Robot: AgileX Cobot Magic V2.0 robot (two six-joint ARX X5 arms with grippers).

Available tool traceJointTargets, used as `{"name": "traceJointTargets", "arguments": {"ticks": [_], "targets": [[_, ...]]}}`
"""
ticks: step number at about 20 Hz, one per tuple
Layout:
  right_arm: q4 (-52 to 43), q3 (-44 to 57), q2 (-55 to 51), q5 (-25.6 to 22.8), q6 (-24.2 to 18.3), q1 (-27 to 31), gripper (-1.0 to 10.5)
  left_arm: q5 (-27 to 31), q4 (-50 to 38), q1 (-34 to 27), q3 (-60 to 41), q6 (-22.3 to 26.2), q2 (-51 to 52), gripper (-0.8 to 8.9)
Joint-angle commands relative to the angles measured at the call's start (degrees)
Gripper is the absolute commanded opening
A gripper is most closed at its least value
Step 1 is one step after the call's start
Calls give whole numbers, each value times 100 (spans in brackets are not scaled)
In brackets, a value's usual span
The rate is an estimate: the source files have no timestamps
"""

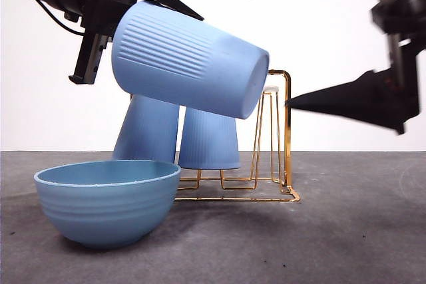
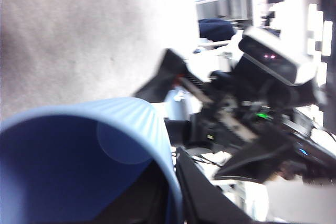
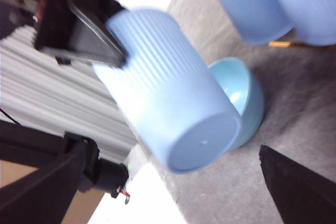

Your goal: Right arm lift cup from the cupboard, then place it on the right of the bowl

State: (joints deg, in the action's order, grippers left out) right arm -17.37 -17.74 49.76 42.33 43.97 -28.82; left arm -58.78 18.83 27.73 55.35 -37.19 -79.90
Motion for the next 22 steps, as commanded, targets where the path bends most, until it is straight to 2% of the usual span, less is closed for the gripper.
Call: {"name": "traceJointTargets", "arguments": {"ticks": [1, 6, 8, 11, 14, 19, 22], "targets": [[415, -70, -601, 33, 4, 186, 558, 402, 236, 243, 293, 63, -13, 8], [1971, -74, -2017, -284, 2, 581, 557, 1598, 911, 752, 581, 280, -39, 8], [2791, -151, -2520, -568, -164, 662, 556, 1969, 1228, 992, 826, 420, -109, 8], [4459, -577, -3032, -1329, -885, 678, 554, 2750, 1893, 1377, 1384, 846, -323, 8], [5751, -1198, -3230, -1851, -1515, 678, 553, 3333, 2524, 1690, 2000, 1239, -730, 8], [7025, -2330, -3407, -2435, -2310, 678, 553, 4070, 2990, 2221, 2850, 1681, -1637, 8], [7648, -2918, -3429, -2765, -2706, 678, 553, 4787, 3366, 2520, 3388, 1982, -2192, 8]]}}
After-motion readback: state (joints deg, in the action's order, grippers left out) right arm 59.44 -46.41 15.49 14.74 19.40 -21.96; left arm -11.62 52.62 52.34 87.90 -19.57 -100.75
